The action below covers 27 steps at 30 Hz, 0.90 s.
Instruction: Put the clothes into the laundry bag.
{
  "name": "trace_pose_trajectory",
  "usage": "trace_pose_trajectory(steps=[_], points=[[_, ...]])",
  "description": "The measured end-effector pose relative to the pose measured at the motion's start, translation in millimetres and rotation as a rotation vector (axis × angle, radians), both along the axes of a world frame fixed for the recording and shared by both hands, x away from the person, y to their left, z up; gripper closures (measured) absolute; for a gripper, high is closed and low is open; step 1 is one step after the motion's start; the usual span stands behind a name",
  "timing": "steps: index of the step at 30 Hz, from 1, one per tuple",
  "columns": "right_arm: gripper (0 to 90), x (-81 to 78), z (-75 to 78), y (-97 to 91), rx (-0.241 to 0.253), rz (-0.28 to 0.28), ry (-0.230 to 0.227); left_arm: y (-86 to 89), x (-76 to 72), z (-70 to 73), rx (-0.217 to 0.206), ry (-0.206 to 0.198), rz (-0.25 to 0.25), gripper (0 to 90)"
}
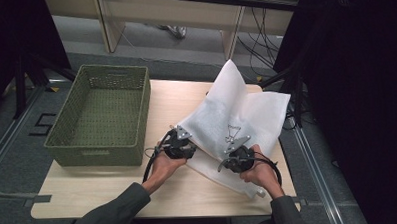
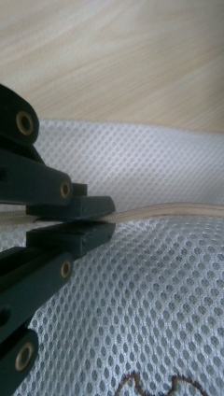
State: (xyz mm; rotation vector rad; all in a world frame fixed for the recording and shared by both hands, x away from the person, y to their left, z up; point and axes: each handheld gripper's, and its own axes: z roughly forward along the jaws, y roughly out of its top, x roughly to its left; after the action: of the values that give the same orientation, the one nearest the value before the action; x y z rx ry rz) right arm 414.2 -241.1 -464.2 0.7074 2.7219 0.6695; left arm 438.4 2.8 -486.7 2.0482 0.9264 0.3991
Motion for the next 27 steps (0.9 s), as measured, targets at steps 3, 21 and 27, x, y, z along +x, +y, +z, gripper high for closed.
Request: trace_pose_trajectory(steps=[3,21,27], points=[[87.2,0.7,-12.7,1.5,-0.176,-0.048,-0.013,3.4,-7.9,2.7,0.018,0.003,-0.031,58.3],[86.7,10.1,-11.5,-19.5,-0.186,-0.145,-0.088,11.9,-29.8,1.0,0.057,0.019,-0.118,55.0],[78.4,5.0,-4.5,-17.6,-0.141,-0.145,-0.103,15.1,-29.6,0.1,0.06,0.015,-0.116,53.6]])
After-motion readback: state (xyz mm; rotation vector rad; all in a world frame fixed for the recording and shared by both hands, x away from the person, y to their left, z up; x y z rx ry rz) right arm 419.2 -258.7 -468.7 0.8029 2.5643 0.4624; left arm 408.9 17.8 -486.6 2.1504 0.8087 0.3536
